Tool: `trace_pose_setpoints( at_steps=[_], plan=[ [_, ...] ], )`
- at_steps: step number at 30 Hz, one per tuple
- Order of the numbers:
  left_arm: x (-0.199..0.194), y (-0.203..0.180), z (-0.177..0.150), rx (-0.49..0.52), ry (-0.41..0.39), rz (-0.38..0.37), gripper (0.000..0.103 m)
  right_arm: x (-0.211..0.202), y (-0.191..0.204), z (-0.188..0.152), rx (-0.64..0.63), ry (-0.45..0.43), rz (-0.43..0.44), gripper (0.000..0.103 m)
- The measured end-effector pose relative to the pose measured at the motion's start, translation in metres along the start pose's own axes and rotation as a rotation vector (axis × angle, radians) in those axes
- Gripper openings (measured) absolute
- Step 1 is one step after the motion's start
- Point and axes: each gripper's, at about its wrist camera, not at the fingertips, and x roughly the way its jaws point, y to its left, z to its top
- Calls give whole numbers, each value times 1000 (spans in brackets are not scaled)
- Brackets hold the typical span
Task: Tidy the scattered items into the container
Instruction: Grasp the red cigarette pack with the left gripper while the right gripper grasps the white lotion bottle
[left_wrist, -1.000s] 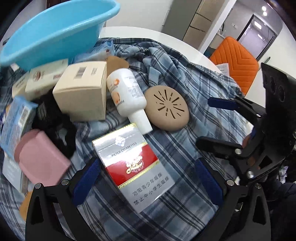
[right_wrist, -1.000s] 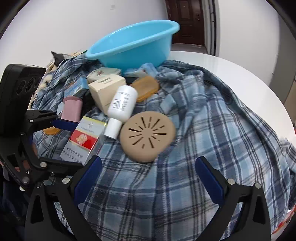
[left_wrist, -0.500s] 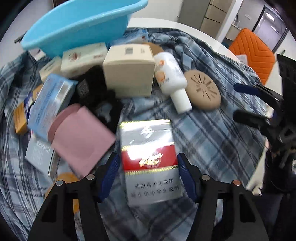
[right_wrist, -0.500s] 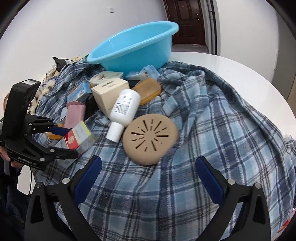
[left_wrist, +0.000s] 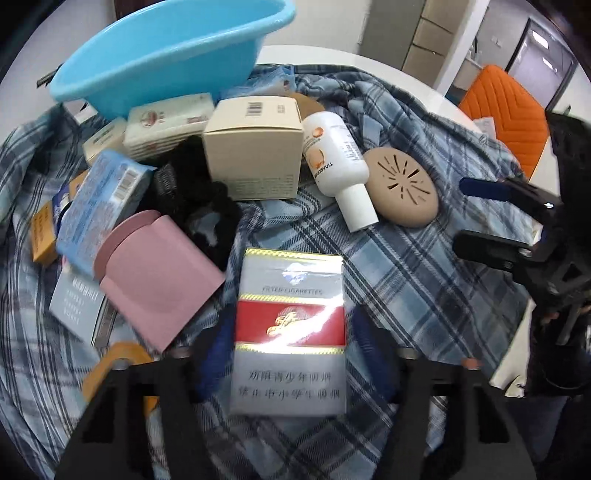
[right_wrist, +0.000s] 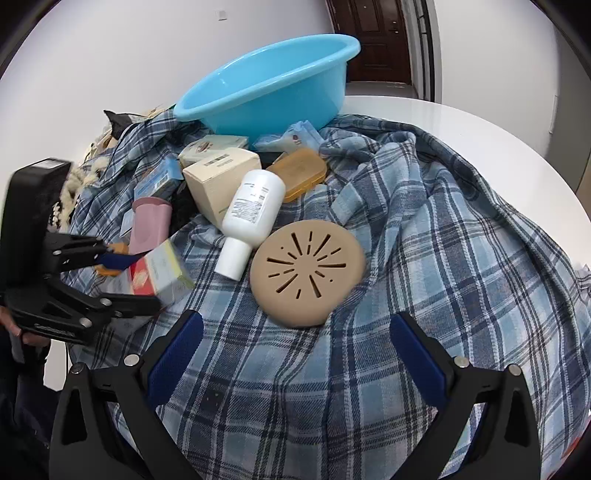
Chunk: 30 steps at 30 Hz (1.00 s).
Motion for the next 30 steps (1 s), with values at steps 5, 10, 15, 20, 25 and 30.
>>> trace_pose_setpoints(
  at_steps=[5,10,15,20,25,30],
  plan=[
    [-10,18,-19,-16,22,32,59,-2,3,0,-2,-2,11,101],
    [-20,30,-24,-48,-13,-8,64,1,6,1,-1,4,16,101],
    [-5,28,-24,-55,-5,-10,74,5,11,1,-4,19,39,101],
    [-2,30,-26,-93,-14,4,73,7,6,1,7,33,26,101],
    [-16,33,-24,-100,-51,-1,60,1,1,5,15,32,6,101],
    [-47,36,-22,-82,-132,57,60,-17,12,21,-59,-3,-47,101]
  ],
)
